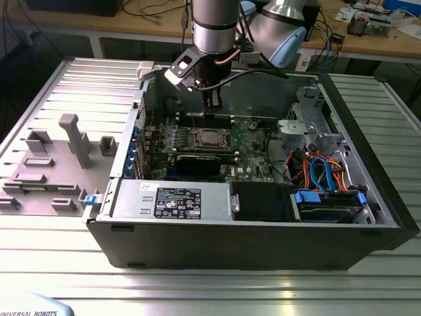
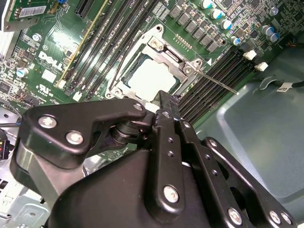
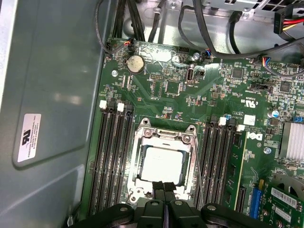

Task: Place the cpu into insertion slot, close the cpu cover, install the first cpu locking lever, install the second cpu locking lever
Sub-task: 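Install the first cpu locking lever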

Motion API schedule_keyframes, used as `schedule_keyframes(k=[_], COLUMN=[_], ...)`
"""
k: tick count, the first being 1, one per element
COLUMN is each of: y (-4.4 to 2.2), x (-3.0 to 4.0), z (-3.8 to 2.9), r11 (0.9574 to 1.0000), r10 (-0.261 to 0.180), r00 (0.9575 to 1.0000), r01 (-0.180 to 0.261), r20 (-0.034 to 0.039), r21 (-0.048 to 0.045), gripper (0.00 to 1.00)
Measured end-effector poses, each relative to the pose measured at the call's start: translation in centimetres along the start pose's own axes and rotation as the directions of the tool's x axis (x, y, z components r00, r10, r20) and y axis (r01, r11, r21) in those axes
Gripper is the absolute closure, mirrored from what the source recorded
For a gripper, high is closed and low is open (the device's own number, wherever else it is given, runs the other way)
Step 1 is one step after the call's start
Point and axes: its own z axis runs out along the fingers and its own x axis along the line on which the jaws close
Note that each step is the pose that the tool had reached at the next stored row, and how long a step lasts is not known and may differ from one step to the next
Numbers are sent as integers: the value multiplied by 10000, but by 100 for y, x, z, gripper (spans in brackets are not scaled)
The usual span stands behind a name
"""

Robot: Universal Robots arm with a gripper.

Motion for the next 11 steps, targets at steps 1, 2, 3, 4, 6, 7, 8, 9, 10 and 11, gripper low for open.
schedule_keyframes(k=[1, 2, 3, 4, 6, 7, 8, 9, 10, 11], y=[0, 0, 0, 0, 1, 2, 2, 3, 4, 4], x=[0, 0, 0, 0, 1, 2, 2, 3, 3, 3], z=[0, -1, -8, -16, -59, -87, -113, -158, -168, -168], r11=[10000, 10000, 10000, 10000, 10000, 10000, 10000, 10000, 10000, 10000], r10=[0, 0, 0, 0, 0, 0, 0, 0, 0, -3], r00=[10000, 10000, 10000, 10000, 10000, 10000, 10000, 10000, 10000, 10000], r01=[0, 0, 0, 0, 0, 0, 0, 0, 0, 3], r20=[-1, -1, 2, 1, -2, -3, -3, -2, -2, -4], r21=[0, -1, 2, 1, 0, -1, -1, 0, 0, -1], gripper=[89, 89, 89, 89, 89, 89, 89, 89, 89, 89])
